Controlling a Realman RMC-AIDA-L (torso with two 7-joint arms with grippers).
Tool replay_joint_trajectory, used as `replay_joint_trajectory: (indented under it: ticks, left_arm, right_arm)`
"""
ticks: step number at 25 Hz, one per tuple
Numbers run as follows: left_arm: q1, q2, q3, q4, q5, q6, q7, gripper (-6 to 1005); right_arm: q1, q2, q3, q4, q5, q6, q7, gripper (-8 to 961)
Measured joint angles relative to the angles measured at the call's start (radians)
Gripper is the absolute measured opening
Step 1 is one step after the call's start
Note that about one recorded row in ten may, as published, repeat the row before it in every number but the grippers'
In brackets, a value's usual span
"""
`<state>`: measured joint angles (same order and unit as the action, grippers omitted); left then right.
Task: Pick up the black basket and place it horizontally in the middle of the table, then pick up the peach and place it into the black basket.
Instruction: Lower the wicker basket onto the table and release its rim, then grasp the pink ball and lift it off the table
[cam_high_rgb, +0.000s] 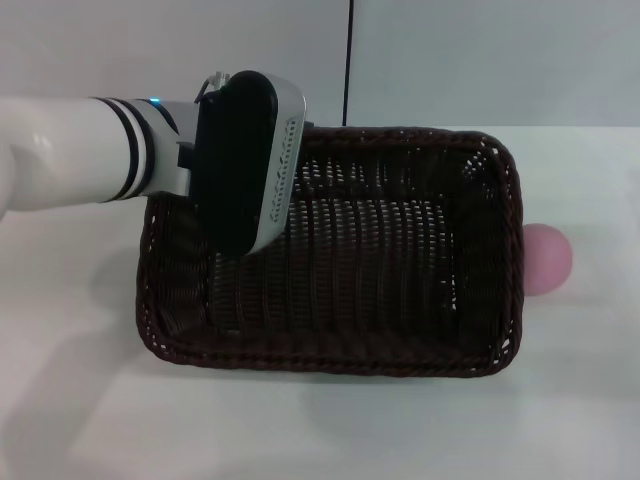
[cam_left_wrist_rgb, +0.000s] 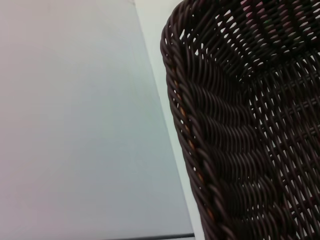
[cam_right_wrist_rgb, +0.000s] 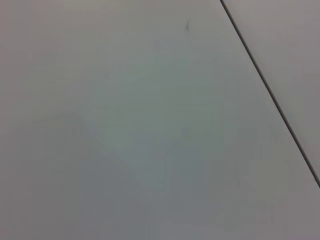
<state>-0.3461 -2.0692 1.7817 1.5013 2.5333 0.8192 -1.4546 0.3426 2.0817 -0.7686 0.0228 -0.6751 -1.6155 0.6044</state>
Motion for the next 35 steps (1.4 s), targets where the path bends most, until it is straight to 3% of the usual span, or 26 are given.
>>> replay_joint_trajectory:
  ticks: [7,12,23,28,31,32,33,35]
  left_arm:
    - [0.008,0.001,0.005,-0.008,0.003,-0.014,-0.003,341]
    - [0.016,0.003,-0.002,-0.008,0.005,-0.012,-0.011,495]
    - [0.039,0.002,-0.02,0.015,-0.007,-0.047,-0.05,710]
    - [0.104,0.003,-0.233,0.083,-0.369,-0.094,-0.043,736]
    - [0.146,0.006,-0.357,0.05,-0.687,-0.082,0.02,735]
    - [0.16,0.007,-0.386,0.029,-0.774,-0.069,0.046,735]
    - [0.177,0.007,-0.427,-0.002,-0.898,-0.035,0.075,735]
    - [0.192,0.006,-0.486,-0.052,-1.024,0.029,0.092,735]
  right_arm:
    - [0.006,0.0,0.004,0.0,0.0,0.017,0.0,612]
    - [0.012,0.0,0.004,0.0,0.0,0.023,0.0,612]
    - [0.017,-0.003,0.001,-0.007,0.0,0.039,0.0,611]
    - [-0.025,-0.019,-0.019,-0.096,-0.08,0.04,0.067,611]
    - [-0.09,-0.039,-0.023,-0.272,-0.236,0.066,0.215,611]
    - [-0.136,-0.053,-0.016,-0.439,-0.375,0.096,0.373,611]
    - [-0.136,-0.053,-0.016,-0.439,-0.375,0.096,0.373,611]
    - [-0.172,-0.067,0.004,-0.614,-0.533,0.12,0.562,611]
